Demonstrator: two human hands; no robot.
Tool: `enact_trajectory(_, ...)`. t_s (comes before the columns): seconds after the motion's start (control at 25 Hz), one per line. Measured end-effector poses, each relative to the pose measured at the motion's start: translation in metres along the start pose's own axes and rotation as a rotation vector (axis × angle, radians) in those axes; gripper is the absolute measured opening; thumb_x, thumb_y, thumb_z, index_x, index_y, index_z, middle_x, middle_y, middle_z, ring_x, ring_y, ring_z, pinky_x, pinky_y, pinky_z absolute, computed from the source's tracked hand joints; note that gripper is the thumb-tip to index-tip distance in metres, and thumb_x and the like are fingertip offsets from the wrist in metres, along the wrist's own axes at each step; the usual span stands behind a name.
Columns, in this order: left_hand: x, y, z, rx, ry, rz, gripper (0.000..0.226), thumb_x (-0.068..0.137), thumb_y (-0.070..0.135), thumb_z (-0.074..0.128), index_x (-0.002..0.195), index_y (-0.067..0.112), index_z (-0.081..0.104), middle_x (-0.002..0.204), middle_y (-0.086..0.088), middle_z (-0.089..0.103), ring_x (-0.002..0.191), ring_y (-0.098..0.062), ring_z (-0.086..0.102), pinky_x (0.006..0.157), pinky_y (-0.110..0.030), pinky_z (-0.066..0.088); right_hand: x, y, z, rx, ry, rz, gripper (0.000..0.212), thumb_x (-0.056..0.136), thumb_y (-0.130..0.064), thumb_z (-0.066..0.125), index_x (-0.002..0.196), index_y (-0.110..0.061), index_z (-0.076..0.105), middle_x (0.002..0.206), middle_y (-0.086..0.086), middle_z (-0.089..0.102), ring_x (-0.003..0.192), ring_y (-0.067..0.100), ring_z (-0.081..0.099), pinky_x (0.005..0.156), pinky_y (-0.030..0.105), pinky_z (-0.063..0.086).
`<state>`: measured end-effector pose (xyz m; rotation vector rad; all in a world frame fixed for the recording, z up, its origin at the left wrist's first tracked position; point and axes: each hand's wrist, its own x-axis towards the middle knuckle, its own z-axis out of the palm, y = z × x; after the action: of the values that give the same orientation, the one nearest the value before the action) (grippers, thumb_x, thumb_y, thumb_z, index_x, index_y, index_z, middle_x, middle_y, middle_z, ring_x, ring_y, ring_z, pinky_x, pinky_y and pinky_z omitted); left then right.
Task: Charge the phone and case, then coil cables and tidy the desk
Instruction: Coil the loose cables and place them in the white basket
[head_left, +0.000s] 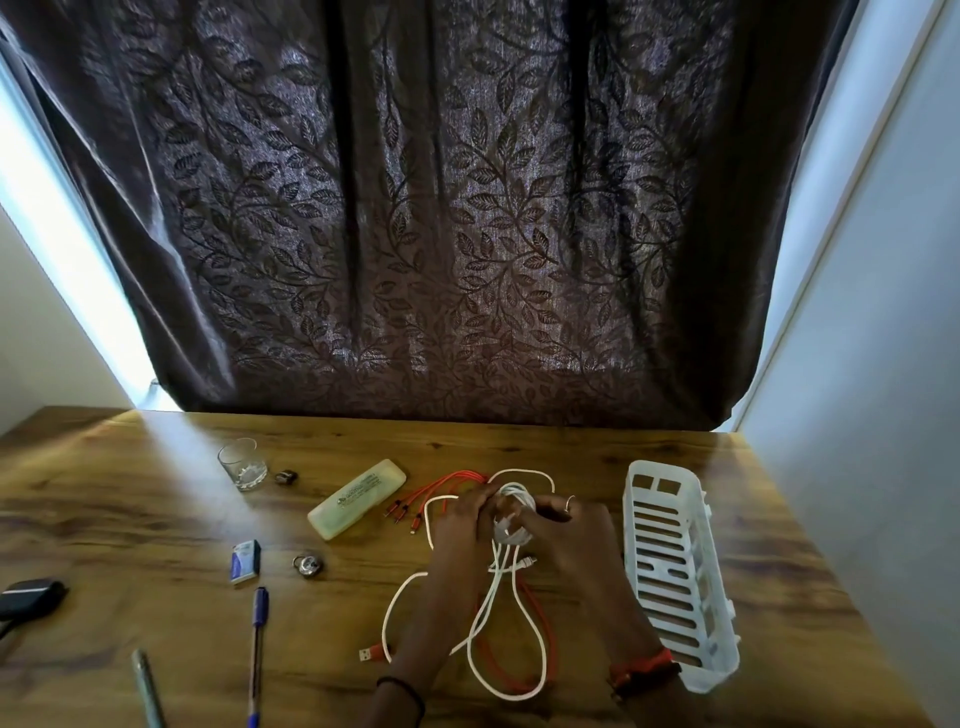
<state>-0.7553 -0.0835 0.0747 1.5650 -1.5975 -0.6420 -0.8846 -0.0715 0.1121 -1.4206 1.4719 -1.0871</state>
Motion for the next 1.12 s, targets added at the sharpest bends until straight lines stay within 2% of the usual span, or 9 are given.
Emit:
enact_trajectory(0.16,0.001,-0.006,0.003,-0.014,0.037,0.022,0.03,0.097,0.012,0.042,0.123,0.008,0.058,0.112,-0.011,0.066,0.099,-0.025,0.064,0.085,-0.041,0.052,-0.001,-0.006,-0.006,0.19,-0.118,0.058,0.015,0.077,-0.016,0.073,0.071,-0.029,0.07,0.065,-0.011,0.072,0.067,0.002,0.069,0.058,0.009,0.05)
enact_trajectory(0.24,0.001,-0.007,0.005,-0.055,0.048,0.025,0.028,0.098,0.014,0.044,0.12,0.01,0.06,0.109,-0.009,0.067,0.096,-0.02,0.064,0.082,-0.032,0.052,0.0,-0.006,-0.009,0.214,-0.156,0.074,0.008,0.079,-0.018,0.071,0.079,-0.026,0.073,0.074,-0.005,0.075,0.073,0.006,0.071,0.063,0.011,0.051)
enact_trajectory(0.36,0.002,-0.007,0.009,-0.103,0.063,-0.001,0.024,0.097,0.014,0.045,0.115,0.011,0.062,0.105,-0.003,0.067,0.093,-0.013,0.064,0.074,-0.012,0.046,0.003,-0.002,-0.007,0.023,-0.124,0.017,0.011,0.081,-0.024,0.069,0.091,-0.023,0.073,0.069,-0.016,0.069,0.068,-0.006,0.065,0.061,0.006,0.047)
enact_trajectory(0.56,0.003,-0.005,0.012,-0.17,0.097,0.016,0.021,0.097,0.014,0.046,0.112,0.013,0.061,0.101,0.001,0.067,0.092,-0.01,0.064,0.073,-0.016,0.049,0.003,-0.004,-0.004,-0.08,-0.023,-0.053,0.021,0.078,-0.028,0.073,0.098,-0.021,0.073,0.072,-0.018,0.067,0.068,-0.005,0.065,0.065,0.011,0.053)
enact_trajectory(0.72,0.0,-0.01,0.015,-0.239,0.121,0.032,0.023,0.095,0.007,0.048,0.11,0.017,0.062,0.1,0.002,0.069,0.09,-0.008,0.065,0.078,-0.027,0.053,0.002,-0.013,-0.009,0.078,-0.032,-0.085,0.042,0.072,-0.021,0.079,0.105,-0.035,0.058,0.072,-0.008,0.073,0.07,0.001,0.069,0.06,0.014,0.053)
enact_trajectory(0.8,-0.001,-0.011,0.015,-0.323,0.124,0.019,0.024,0.093,0.007,0.049,0.112,0.015,0.062,0.099,0.0,0.07,0.09,-0.011,0.066,0.077,-0.027,0.053,0.003,-0.016,-0.011,0.217,-0.088,-0.059,0.043,0.073,-0.013,0.077,0.106,-0.031,0.056,0.072,-0.004,0.074,0.071,0.005,0.071,0.058,0.01,0.05)
enact_trajectory(0.96,0.007,-0.006,0.006,-0.337,0.033,0.05,0.027,0.092,0.002,0.05,0.107,0.018,0.065,0.097,0.001,0.071,0.089,-0.008,0.066,0.076,-0.02,0.05,0.005,-0.013,-0.015,0.533,-0.262,0.012,0.043,0.077,-0.006,0.07,0.115,-0.02,0.055,0.092,0.006,0.074,0.088,0.015,0.07,0.073,0.021,0.053)
enact_trajectory(1.04,0.008,-0.004,-0.001,-0.399,0.008,0.021,0.025,0.09,0.0,0.054,0.106,0.015,0.067,0.093,0.003,0.072,0.085,-0.009,0.067,0.072,-0.018,0.051,0.008,-0.011,-0.015,0.306,-0.265,-0.035,0.049,0.075,-0.008,0.074,0.116,-0.023,0.052,0.099,0.004,0.071,0.091,0.013,0.068,0.071,0.017,0.053)
enact_trajectory(1.12,0.008,-0.003,-0.006,-0.462,-0.011,-0.024,0.018,0.089,0.007,0.059,0.104,0.014,0.068,0.09,0.004,0.073,0.08,-0.005,0.068,0.065,-0.012,0.047,0.011,-0.005,-0.01,-0.009,-0.126,-0.111,0.048,0.076,-0.013,0.075,0.116,-0.024,0.051,0.103,-0.006,0.064,0.094,0.007,0.063,0.067,0.009,0.049)
